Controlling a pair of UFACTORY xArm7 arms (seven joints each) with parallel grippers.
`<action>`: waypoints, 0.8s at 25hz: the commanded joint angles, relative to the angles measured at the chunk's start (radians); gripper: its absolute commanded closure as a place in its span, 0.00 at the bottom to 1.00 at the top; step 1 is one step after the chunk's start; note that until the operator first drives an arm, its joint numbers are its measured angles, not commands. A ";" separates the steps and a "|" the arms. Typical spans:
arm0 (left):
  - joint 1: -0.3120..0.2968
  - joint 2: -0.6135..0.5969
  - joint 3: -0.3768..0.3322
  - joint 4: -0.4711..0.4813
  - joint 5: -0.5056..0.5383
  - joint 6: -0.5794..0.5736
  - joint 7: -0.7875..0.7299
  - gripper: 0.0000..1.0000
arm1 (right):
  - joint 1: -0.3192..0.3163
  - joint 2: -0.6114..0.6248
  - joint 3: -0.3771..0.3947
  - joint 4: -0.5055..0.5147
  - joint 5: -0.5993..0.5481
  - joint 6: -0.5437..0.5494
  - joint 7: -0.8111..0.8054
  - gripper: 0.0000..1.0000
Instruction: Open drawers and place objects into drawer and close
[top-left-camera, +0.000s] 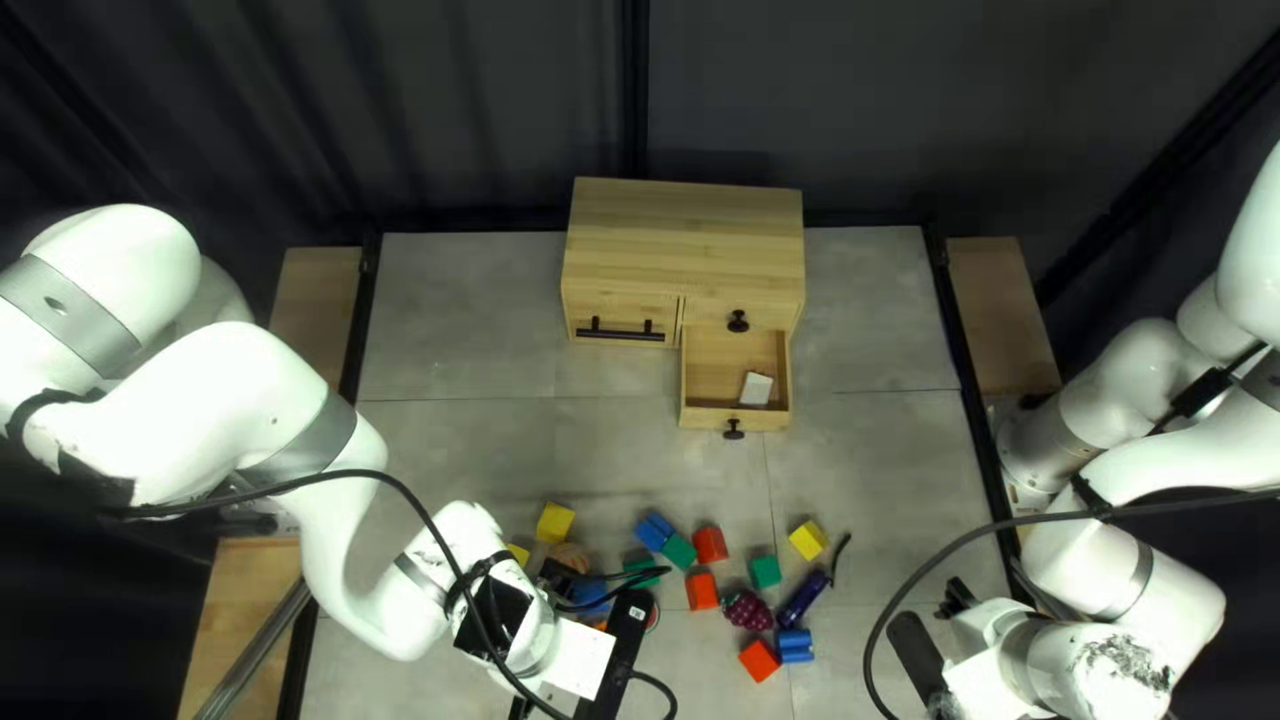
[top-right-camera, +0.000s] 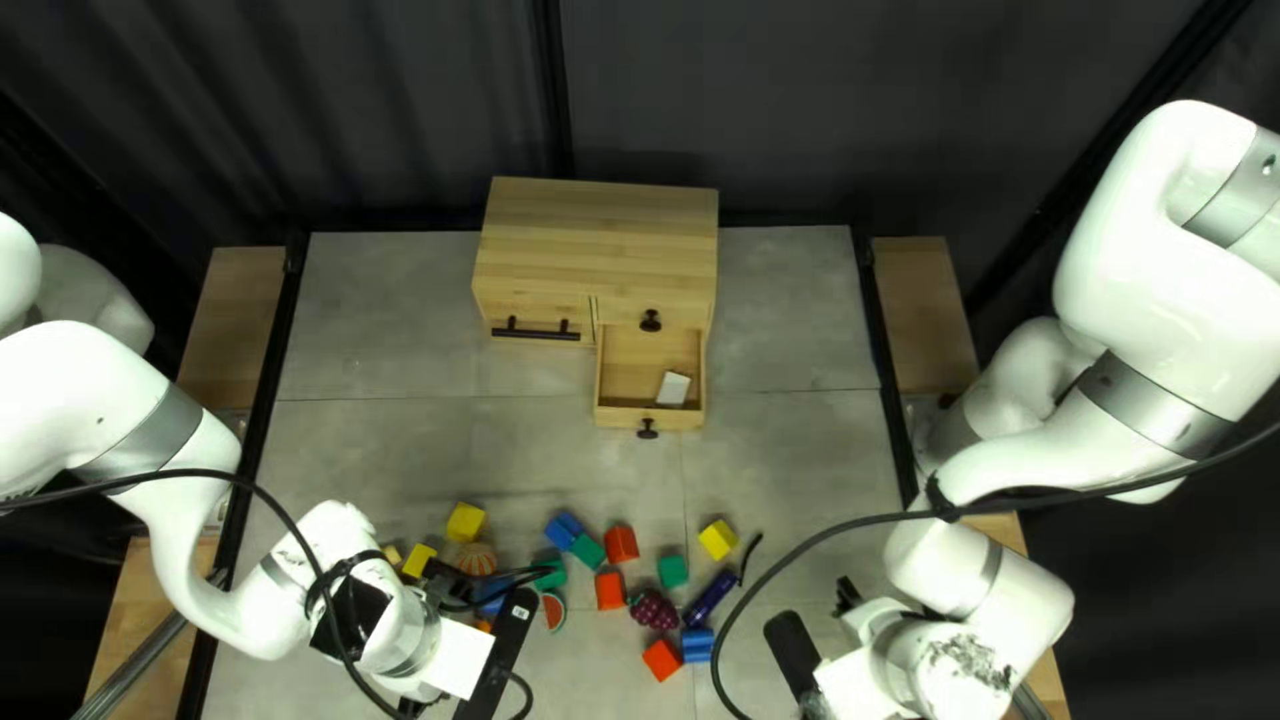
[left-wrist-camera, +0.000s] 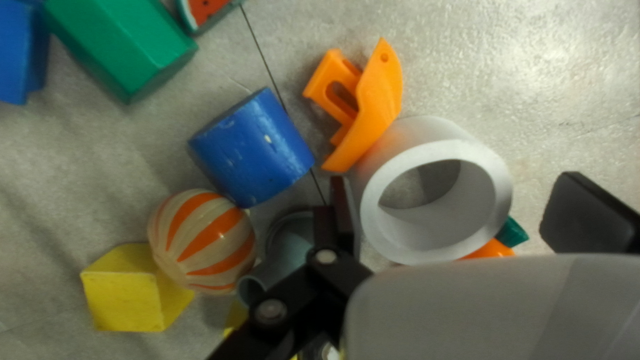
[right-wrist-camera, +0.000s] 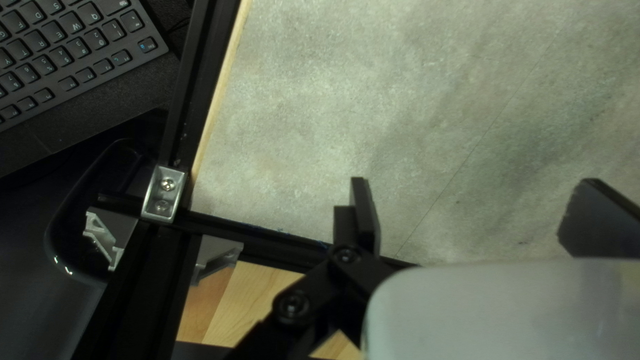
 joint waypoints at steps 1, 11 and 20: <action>-0.001 0.011 0.000 0.004 0.003 -0.006 0.003 0.00 | 0.000 0.000 0.000 0.000 0.000 0.000 0.000 0.00; -0.008 0.011 0.000 0.033 0.014 0.042 0.009 1.00 | 0.000 0.000 0.000 0.000 0.000 0.000 0.000 0.00; -0.013 -0.072 -0.011 0.172 0.016 0.260 0.046 1.00 | 0.000 0.000 0.000 0.000 0.000 0.000 0.000 0.00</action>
